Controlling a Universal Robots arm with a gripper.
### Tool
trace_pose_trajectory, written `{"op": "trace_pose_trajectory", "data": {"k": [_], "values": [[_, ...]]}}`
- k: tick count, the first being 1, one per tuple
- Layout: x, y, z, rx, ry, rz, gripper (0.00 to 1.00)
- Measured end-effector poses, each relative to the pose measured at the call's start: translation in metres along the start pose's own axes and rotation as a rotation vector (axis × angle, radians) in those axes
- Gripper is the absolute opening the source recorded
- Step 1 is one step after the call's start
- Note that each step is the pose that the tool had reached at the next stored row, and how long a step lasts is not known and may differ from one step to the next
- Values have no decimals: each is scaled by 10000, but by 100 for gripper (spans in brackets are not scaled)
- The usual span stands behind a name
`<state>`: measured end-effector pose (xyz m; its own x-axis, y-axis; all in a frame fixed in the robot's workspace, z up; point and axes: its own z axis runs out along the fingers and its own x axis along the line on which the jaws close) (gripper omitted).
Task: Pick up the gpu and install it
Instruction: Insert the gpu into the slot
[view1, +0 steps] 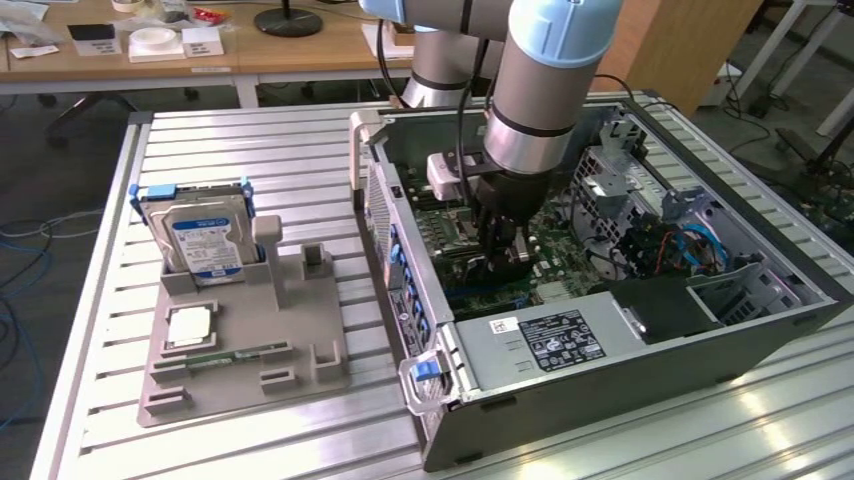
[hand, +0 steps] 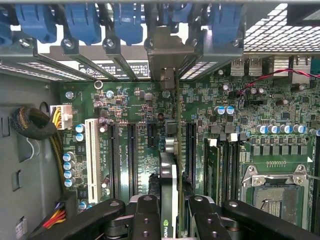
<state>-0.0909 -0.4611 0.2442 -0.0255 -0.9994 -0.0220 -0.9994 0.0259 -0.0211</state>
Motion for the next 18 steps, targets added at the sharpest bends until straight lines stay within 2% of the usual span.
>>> {"op": "trace_pose_trajectory", "data": {"k": [18], "values": [[1,21,1,2,0,0,27]]}}
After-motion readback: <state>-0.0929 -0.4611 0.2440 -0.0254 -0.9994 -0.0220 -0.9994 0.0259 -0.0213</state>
